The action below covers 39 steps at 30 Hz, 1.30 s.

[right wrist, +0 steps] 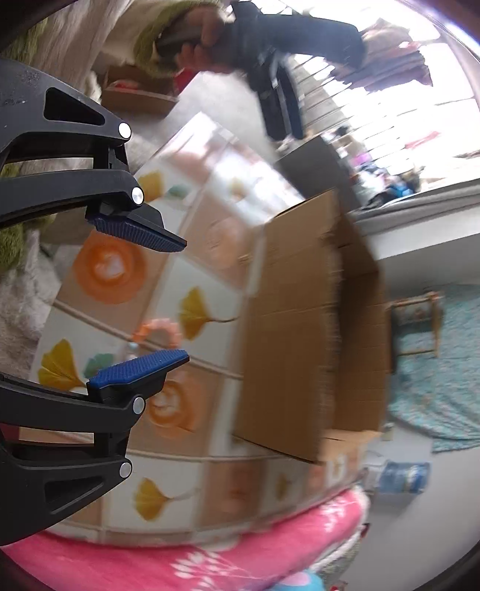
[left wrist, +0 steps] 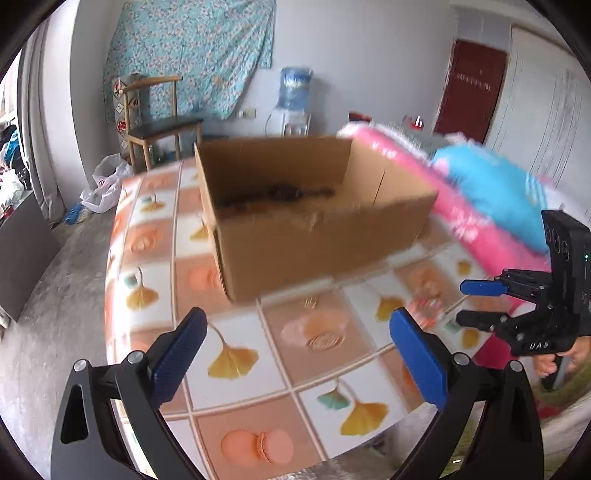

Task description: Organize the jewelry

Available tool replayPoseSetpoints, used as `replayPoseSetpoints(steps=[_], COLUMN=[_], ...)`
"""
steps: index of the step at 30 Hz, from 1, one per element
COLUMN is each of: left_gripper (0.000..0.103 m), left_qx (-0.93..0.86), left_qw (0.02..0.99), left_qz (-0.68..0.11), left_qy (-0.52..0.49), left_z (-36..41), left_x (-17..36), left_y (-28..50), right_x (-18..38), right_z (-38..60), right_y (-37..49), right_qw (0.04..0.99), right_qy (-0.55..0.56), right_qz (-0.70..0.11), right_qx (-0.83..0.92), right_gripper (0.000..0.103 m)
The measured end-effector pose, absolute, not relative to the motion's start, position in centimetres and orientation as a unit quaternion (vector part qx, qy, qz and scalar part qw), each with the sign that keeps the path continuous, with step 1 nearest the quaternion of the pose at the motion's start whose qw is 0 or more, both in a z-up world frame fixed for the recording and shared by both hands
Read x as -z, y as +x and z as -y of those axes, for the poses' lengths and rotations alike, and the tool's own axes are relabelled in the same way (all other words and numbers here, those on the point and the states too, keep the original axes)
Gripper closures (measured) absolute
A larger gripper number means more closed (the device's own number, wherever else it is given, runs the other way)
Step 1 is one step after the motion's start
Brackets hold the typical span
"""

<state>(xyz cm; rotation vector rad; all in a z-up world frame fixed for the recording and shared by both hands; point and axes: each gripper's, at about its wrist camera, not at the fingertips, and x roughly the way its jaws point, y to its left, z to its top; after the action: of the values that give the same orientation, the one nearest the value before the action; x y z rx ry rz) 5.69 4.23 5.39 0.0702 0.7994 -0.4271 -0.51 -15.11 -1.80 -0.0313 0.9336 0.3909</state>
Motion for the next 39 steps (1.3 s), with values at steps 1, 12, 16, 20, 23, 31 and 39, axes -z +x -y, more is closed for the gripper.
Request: replayPoseSetpoints(steps=[1,12,16,20,23,31,39], left_gripper=[0.006,0.016,0.032,0.048,0.058,0.075,0.095], left_qx=[0.205,0.188,0.190,0.191,0.189,0.199,0.198], left_qw=[0.896,0.899,0.892,0.886,0.882,0.875,0.876], left_qz=[-0.390,-0.366,-0.379,-0.393,-0.406,-0.416,-0.416], left_qy=[0.049,0.153,0.158,0.157,0.148,0.146,0.145], left_z=[-3.5,2.3,3.2,3.5,3.4,3.5,3.7], left_x=[-4.1,1.4,2.5,3.0,3.3,3.6,3.7], left_y=[5.8,8.4,9.6,10.5,11.3,11.8,11.9], right_x=[2.7,5.4,6.1,6.4,6.8,6.7,6.8], right_z=[14.8,14.5,13.9,14.1,14.4,14.3,14.3], right_y=[-0.3,1.2,1.6,2.0,2.6,3.4,3.6], right_qw=[0.872,0.869,0.870,0.873,0.874,0.878,0.879], right_qy=[-0.018,-0.007,-0.025,-0.019,-0.009,-0.009,0.002], right_qz=[-0.455,-0.469,-0.467,-0.460,-0.459,-0.451,-0.448], right_qx=[-0.178,-0.159,-0.158,-0.158,-0.161,-0.162,-0.164], right_gripper=[0.054,0.069,0.074,0.086,0.092,0.095,0.095])
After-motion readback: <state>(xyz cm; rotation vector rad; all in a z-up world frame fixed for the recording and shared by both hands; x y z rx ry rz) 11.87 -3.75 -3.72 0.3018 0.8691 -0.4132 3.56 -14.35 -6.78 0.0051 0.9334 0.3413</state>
